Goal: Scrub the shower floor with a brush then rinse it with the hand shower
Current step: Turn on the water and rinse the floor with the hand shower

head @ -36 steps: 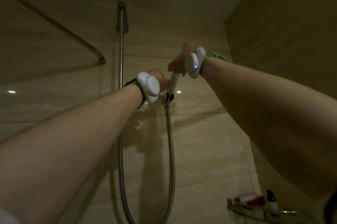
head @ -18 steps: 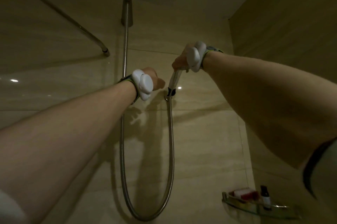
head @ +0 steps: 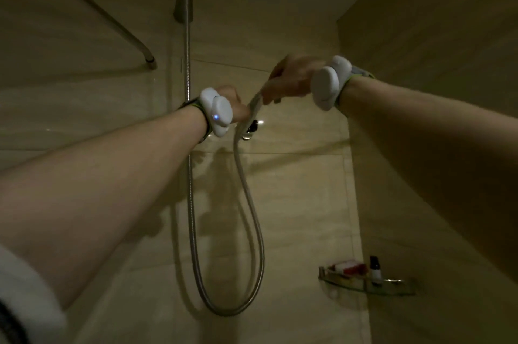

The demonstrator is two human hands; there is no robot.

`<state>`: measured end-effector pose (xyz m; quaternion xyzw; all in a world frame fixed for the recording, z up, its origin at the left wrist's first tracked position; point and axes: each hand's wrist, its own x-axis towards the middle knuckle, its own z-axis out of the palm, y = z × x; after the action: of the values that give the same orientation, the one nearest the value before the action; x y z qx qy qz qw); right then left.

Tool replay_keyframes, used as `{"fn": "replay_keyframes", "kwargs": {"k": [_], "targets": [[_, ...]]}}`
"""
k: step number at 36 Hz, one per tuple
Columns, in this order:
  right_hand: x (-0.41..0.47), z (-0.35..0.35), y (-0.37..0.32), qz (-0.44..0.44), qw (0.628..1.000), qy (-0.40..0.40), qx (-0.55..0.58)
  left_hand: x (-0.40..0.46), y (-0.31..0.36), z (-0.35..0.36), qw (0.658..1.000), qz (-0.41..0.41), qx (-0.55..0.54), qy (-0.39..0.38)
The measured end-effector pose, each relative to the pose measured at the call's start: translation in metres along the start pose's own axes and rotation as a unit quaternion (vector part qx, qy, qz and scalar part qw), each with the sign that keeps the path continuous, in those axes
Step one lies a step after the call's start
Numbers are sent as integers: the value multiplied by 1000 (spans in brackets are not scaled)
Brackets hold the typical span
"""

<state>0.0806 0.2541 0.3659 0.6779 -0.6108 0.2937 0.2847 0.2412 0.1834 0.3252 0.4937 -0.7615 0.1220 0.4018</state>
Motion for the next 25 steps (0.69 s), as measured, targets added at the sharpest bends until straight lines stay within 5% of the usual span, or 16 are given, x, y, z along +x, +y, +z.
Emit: {"fn": "replay_keyframes", "kwargs": {"k": [9, 18, 25], "targets": [[-74, 50, -32, -48, 988, -96, 114, -58, -38, 16, 977, 121, -59, -166], [-164, 119, -99, -86, 944, -215, 234, -180, -126, 37, 924, 66, -177, -333], [-225, 161, -164, -83, 912, -301, 267, -259, -194, 48, 926, -8, -142, -351]]}}
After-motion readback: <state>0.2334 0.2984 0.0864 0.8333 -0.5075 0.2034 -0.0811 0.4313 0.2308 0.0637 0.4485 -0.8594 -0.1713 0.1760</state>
